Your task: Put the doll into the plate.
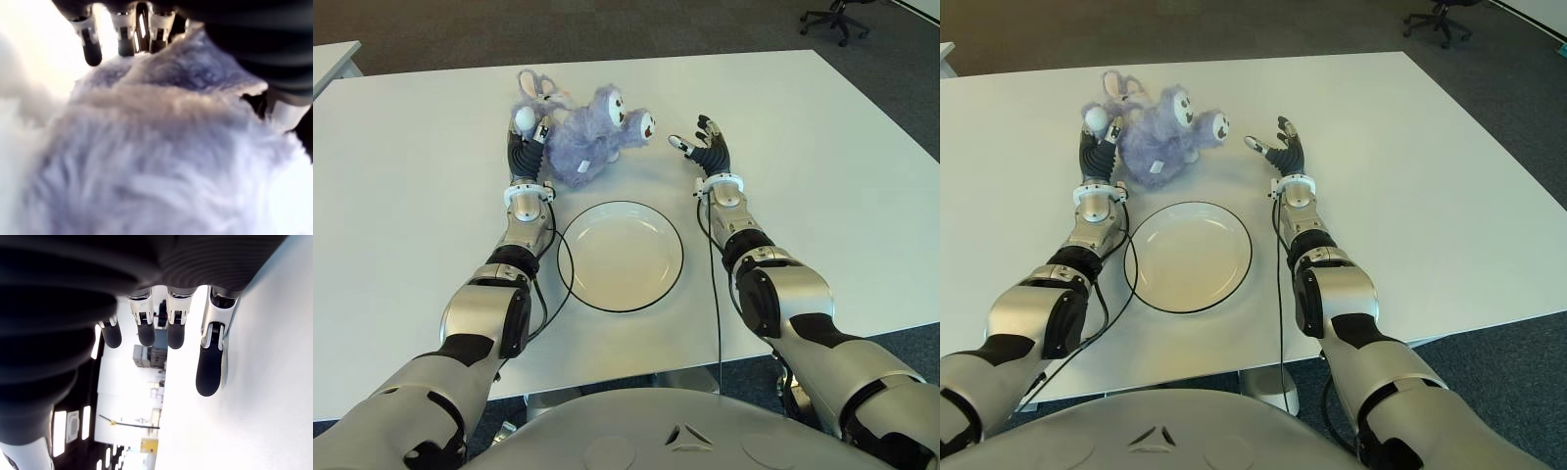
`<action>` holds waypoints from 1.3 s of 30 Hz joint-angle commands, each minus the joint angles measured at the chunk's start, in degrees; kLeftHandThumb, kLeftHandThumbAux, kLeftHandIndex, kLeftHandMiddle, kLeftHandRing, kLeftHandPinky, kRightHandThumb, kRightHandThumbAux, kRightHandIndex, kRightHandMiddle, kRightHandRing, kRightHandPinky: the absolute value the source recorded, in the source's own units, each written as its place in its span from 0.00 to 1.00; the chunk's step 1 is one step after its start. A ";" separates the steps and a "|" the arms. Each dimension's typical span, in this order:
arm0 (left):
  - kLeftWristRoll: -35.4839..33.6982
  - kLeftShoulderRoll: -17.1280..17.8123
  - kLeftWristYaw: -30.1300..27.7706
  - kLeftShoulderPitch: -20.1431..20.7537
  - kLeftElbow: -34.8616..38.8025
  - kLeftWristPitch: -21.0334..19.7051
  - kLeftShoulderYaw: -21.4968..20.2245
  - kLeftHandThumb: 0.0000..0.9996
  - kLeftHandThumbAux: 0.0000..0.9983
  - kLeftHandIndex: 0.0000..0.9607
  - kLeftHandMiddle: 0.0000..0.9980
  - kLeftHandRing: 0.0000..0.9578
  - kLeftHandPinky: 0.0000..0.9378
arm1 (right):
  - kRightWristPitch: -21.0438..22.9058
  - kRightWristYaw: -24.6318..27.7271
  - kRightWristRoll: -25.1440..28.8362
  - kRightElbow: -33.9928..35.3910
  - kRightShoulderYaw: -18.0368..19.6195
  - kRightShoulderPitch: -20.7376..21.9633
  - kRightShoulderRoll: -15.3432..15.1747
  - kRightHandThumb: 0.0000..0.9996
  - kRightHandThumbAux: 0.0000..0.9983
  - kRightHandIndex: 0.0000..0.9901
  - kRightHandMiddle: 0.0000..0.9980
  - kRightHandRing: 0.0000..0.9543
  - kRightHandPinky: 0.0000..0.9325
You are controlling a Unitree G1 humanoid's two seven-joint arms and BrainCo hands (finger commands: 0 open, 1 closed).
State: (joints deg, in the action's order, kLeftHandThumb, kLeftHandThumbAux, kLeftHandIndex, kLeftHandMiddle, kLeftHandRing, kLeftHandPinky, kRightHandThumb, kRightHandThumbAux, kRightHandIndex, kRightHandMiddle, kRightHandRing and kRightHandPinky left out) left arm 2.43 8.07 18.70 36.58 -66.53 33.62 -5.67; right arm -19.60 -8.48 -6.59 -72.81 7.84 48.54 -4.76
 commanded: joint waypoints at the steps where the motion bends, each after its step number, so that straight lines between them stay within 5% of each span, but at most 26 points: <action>1: 2.12 -0.87 -1.72 -9.37 -4.90 -0.26 1.47 0.29 0.42 0.00 0.05 0.07 0.12 | 7.77 0.30 0.43 -4.91 0.64 -6.01 0.85 0.05 0.71 0.08 0.08 0.07 0.08; 26: 2.57 -0.09 -2.75 -7.18 -4.66 -0.97 2.60 0.28 0.45 0.00 0.07 0.10 0.14 | 7.92 0.25 0.40 -4.84 0.65 -5.82 0.77 0.05 0.71 0.08 0.07 0.07 0.07; 39: 1.69 -0.25 -2.23 -4.99 -5.21 -1.64 1.83 0.37 0.42 0.00 0.08 0.12 0.19 | 7.93 0.17 0.17 -4.79 0.47 -5.81 0.78 0.05 0.71 0.08 0.08 0.07 0.08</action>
State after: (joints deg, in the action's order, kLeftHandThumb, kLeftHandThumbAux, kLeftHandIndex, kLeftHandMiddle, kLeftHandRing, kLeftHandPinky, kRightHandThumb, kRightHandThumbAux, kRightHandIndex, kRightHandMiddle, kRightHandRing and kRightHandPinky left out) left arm 3.37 8.93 16.80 37.04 -67.85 33.16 -3.79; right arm -18.16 -8.49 -6.59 -72.97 7.93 48.31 -4.75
